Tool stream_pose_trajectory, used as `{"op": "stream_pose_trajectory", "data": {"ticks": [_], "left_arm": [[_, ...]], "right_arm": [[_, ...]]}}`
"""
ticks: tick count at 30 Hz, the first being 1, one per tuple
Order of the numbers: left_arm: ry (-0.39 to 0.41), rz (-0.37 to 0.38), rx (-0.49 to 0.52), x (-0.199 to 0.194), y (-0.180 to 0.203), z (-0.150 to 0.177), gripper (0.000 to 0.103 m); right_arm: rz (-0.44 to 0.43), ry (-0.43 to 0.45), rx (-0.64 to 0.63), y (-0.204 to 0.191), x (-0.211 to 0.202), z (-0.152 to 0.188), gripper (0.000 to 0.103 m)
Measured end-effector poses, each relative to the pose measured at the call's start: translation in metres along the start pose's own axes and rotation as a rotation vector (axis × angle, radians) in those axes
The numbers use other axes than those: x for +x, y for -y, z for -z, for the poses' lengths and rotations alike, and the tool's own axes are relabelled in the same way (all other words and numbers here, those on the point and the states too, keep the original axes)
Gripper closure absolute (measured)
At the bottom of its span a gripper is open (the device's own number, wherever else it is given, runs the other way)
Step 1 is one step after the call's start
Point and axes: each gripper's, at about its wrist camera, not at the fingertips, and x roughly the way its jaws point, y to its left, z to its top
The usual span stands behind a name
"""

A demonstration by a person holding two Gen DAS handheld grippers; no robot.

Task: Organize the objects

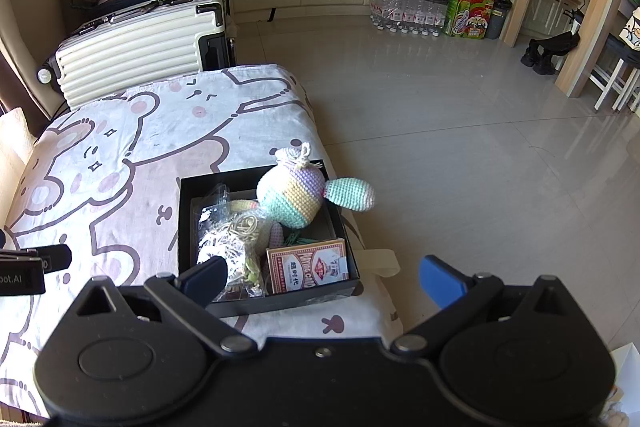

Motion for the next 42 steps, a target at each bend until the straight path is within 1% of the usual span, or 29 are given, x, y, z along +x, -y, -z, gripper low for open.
{"op": "stream_pose_trajectory", "data": {"ticks": [24, 42], "left_arm": [[-0.001, 0.007, 0.005, -0.0001, 0.0029, -0.0004, 0.000], [0.002, -0.001, 0.010, 0.0001, 0.0051, 0.0004, 0.000]], "right_arm": [[0.003, -0.001, -0.004, -0.0010, 0.0003, 0.0009, 0.000], [0.006, -0.001, 0.000, -0.0004, 0.0010, 0.0012, 0.000]]}}
